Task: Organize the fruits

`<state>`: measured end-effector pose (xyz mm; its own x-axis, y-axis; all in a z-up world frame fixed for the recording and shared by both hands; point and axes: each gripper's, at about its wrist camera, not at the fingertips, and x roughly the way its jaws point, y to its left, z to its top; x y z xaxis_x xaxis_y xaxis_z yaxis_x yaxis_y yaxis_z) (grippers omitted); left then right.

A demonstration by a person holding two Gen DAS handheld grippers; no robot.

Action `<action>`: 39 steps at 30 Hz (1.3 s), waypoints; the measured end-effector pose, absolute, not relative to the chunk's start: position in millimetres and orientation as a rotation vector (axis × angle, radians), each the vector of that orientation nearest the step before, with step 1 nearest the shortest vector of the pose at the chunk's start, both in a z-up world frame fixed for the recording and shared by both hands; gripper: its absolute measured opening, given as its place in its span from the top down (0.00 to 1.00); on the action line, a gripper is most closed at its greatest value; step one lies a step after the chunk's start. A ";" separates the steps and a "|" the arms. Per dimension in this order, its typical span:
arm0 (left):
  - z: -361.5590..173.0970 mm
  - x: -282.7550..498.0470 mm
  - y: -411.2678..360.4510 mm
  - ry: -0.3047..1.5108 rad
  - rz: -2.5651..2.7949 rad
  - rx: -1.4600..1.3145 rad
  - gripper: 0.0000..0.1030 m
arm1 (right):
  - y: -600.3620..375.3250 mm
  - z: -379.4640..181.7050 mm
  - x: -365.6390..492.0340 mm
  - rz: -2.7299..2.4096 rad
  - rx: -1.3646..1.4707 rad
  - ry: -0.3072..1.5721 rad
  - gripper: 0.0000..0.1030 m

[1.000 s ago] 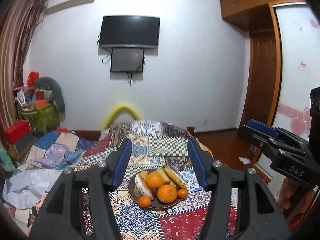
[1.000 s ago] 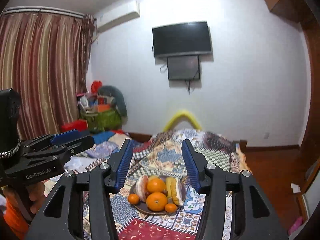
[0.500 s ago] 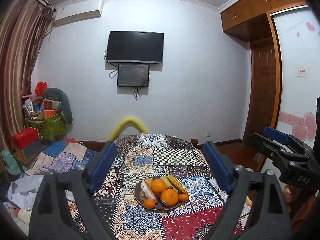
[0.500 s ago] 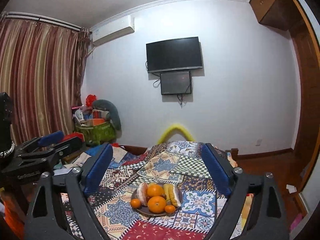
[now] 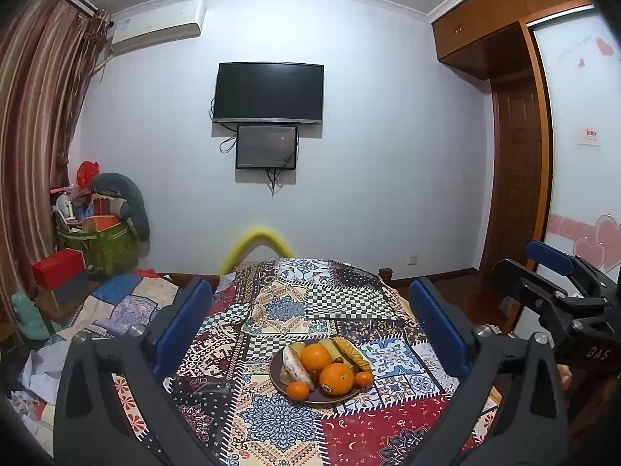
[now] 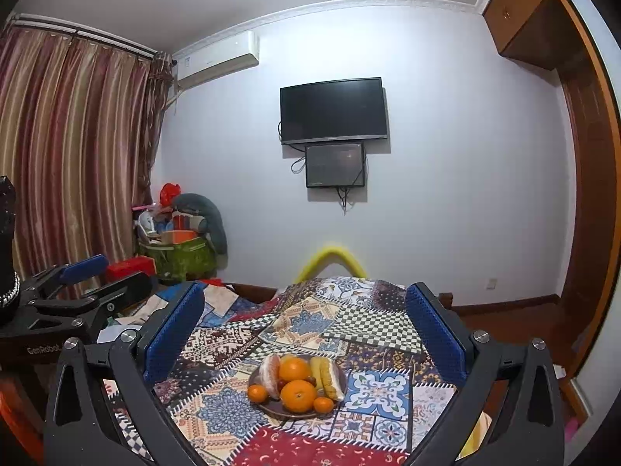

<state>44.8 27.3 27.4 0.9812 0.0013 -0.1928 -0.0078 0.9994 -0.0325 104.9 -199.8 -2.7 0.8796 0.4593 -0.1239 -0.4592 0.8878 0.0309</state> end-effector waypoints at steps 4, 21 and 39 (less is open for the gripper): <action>27.0 43.3 26.4 0.188 0.007 -0.029 0.00 | -201.2 -3.8 104.0 0.480 0.008 0.135 0.00; 28.7 41.4 23.6 0.184 -0.003 -0.022 0.00 | -204.6 -2.6 102.4 0.476 0.018 0.140 0.00; 27.9 43.6 21.6 0.203 -0.033 -0.024 0.00 | -206.6 -1.7 101.1 0.477 0.024 0.143 0.00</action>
<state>43.6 21.6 27.9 0.9790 -0.0355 -0.2009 0.0306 0.9992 -0.0272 101.1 -206.6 -1.7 0.8785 0.4592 -0.1316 -0.4559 0.8883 0.0561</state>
